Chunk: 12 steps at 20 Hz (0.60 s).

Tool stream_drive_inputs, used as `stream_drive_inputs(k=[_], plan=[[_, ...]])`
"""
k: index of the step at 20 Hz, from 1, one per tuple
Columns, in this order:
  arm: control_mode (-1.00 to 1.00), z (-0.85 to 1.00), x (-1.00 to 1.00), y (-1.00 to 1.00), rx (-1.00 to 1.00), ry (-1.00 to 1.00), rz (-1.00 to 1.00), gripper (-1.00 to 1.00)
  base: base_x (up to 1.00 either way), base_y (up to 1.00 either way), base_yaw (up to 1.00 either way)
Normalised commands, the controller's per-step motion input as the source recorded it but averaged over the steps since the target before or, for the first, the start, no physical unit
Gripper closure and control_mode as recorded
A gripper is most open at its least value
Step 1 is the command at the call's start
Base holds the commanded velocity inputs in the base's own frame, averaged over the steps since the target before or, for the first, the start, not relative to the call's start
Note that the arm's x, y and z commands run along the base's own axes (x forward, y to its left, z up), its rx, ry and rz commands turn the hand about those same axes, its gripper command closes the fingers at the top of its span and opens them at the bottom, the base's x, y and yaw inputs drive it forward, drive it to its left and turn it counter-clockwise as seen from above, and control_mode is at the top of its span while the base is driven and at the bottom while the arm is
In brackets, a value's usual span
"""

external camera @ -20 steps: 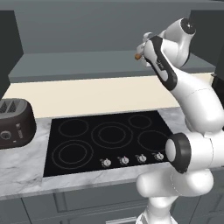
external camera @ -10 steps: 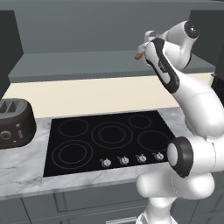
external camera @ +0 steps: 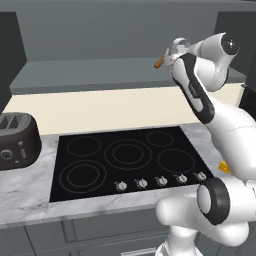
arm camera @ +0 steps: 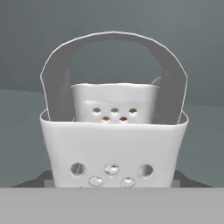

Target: Pick the cheese from the fridge and the cheese grater from the cabinet and place them next to the salad bowl.

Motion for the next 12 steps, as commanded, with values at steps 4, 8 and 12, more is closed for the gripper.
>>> stream_drive_inputs(k=[4, 8, 12], plan=[[-1.0, 0.1, -0.65, -0.13, 0.08, 0.05, -0.19, 1.0, 0.0, 0.0, 0.0], [-1.0, 0.0, -0.61, -0.03, 0.11, 0.15, -0.3, 1.0, 0.0, 0.0, 0.0], [-1.0, -0.02, -0.69, -0.07, 0.02, 0.03, -0.26, 1.0, 0.0, 0.0, 0.0]])
